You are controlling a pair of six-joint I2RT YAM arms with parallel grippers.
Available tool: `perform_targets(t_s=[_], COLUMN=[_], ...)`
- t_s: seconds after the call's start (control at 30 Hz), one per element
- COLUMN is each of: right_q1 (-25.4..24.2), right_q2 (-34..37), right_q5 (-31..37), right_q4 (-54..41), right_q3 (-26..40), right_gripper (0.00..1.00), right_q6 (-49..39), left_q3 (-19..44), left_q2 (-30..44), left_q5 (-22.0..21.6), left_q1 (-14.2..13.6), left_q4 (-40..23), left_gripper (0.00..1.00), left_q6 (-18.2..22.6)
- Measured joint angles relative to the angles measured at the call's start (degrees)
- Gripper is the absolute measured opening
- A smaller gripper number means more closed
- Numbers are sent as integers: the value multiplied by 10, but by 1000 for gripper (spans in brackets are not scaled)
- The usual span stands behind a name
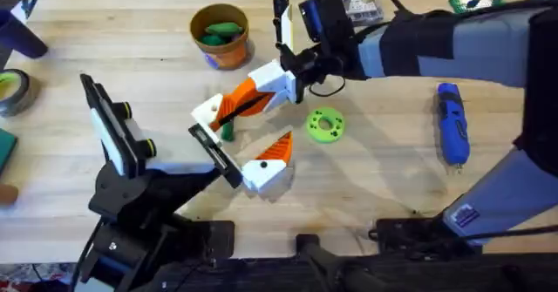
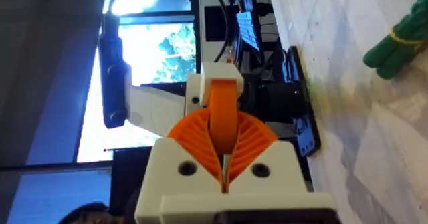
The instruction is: Pick up the gripper from the table and insert it into the empty holder that is missing its gripper. Then pick up a screw, insert it into the mounting hole, and use the screwdriver to tighten it. Finally, clean up the table by picking up the vegetable and placing it into the bucket.
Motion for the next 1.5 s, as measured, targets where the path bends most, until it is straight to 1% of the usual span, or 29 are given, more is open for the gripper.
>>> perform_targets(t_s=[0.13, 0.17, 0.8, 0.97, 1.27, 1.37, 1.5], right_q1=[2, 4, 5, 5, 7, 9, 16], right_q2=[0, 0, 0, 0, 0, 0, 1], right_q5=[7, 14, 22, 21, 26, 28, 35], right_q4=[33, 54, 59, 59, 59, 59, 59], right_q3=[0, 0, 0, 0, 0, 0, 0], right_gripper=[9, 9, 9, 85, 145, 182, 263], right_q6=[17, 32, 47, 45, 43, 42, 42], left_q3=[0, 0, 0, 0, 0, 0, 0], left_q2=[0, 0, 0, 0, 0, 0, 0], left_q5=[-9, -15, -20, -21, -21, -19, -7], left_q1=[1, 2, 2, 2, 2, 2, 1], left_q4=[0, 1, 0, 0, 0, 0, 1], left_gripper=[990, 990, 990, 990, 990, 990, 990], left_q6=[2, 5, 5, 5, 5, 6, 8])
